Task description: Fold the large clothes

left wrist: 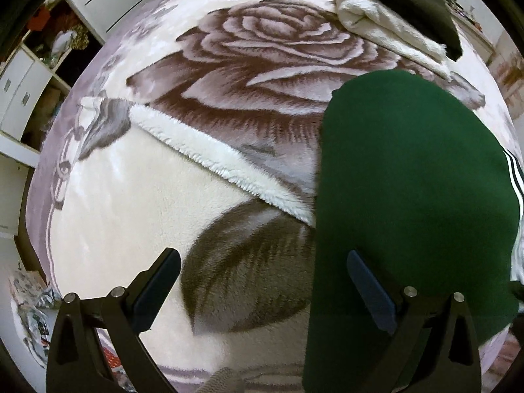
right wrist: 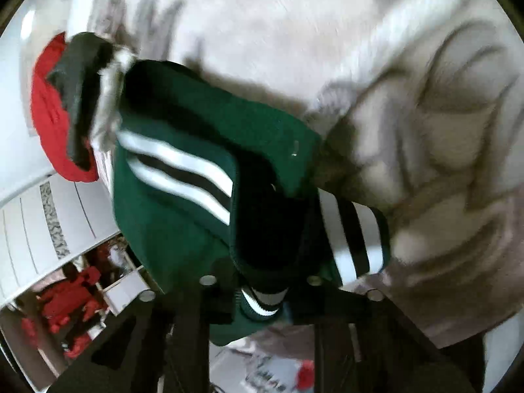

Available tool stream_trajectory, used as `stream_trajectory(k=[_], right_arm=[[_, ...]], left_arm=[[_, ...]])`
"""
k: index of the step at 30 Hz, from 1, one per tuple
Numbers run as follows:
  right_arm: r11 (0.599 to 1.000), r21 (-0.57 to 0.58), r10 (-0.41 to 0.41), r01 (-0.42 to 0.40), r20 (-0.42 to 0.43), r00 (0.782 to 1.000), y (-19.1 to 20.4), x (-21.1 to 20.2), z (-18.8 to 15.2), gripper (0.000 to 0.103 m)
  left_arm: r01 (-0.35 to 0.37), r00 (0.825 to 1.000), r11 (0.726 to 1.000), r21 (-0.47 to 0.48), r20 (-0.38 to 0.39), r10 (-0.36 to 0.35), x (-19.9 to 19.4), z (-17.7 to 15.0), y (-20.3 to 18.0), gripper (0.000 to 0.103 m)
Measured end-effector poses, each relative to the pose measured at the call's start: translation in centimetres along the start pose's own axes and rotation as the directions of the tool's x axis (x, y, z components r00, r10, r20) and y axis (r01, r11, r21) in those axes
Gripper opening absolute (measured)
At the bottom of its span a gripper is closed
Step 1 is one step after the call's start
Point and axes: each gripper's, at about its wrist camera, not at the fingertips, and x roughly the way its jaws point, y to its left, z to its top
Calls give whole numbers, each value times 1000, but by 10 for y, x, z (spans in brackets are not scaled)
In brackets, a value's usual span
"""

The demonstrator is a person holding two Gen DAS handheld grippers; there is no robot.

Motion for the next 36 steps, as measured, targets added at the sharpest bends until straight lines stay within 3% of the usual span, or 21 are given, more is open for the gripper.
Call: stream_trajectory(k=[3,6,9,12,14,15,16,19,22,28,29,30,31,34,36], right_arm=[[999,-33,-39,42,84,996,12,-41,-26,17],[991,-7,-132,134,115,984,-17,-56,-21,16],[980,28,-197,195,81,977,-50,-21,-2,17],[982,10,-190,190,35,981,-58,4,11,22],[975,-48,-215,215,-3,977,-53,1,16,37],[969,-67,-240,240,-3,971,-51,-8,18,53],[967,-76,-244,244,11,970,-48,-16,20,57],[959,-138,-239,246,65,969,-36,-46,27,66],[952,-235,-179,196,91,980,-3,-53,45,71],[930,-342,-146,134,-10,989,69,11,102,71],[934,-338,-130,112,-29,991,77,22,113,67],[938,-331,-121,104,-30,992,78,24,114,25],[931,-349,-120,106,-20,993,86,26,113,10],[862,-435,-215,261,154,964,114,18,115,7],[894,-368,-242,255,82,967,99,30,133,7]], left_arm=[[20,1000,999,34,8,-20,-2,-3,-11,103],[62,998,996,57,20,-63,-2,-6,-28,103],[28,999,993,117,39,-33,3,-9,-45,103],[10,998,991,136,54,-17,3,-8,-46,103],[24,999,993,119,42,-29,3,-6,-41,103],[32,999,994,109,36,-36,3,-5,-38,103],[36,999,994,100,33,-40,2,-5,-35,103],[57,998,996,65,25,-59,0,-3,-27,103],[82,996,996,27,19,-83,0,1,-22,103],[78,997,997,25,15,-78,8,11,-27,103],[76,997,997,29,18,-76,10,13,-28,103],[72,997,997,35,18,-73,11,15,-28,103],[67,998,997,43,20,-68,11,16,-29,103],[68,997,996,57,25,-70,13,18,-30,103],[73,997,996,54,23,-74,14,18,-30,103]])
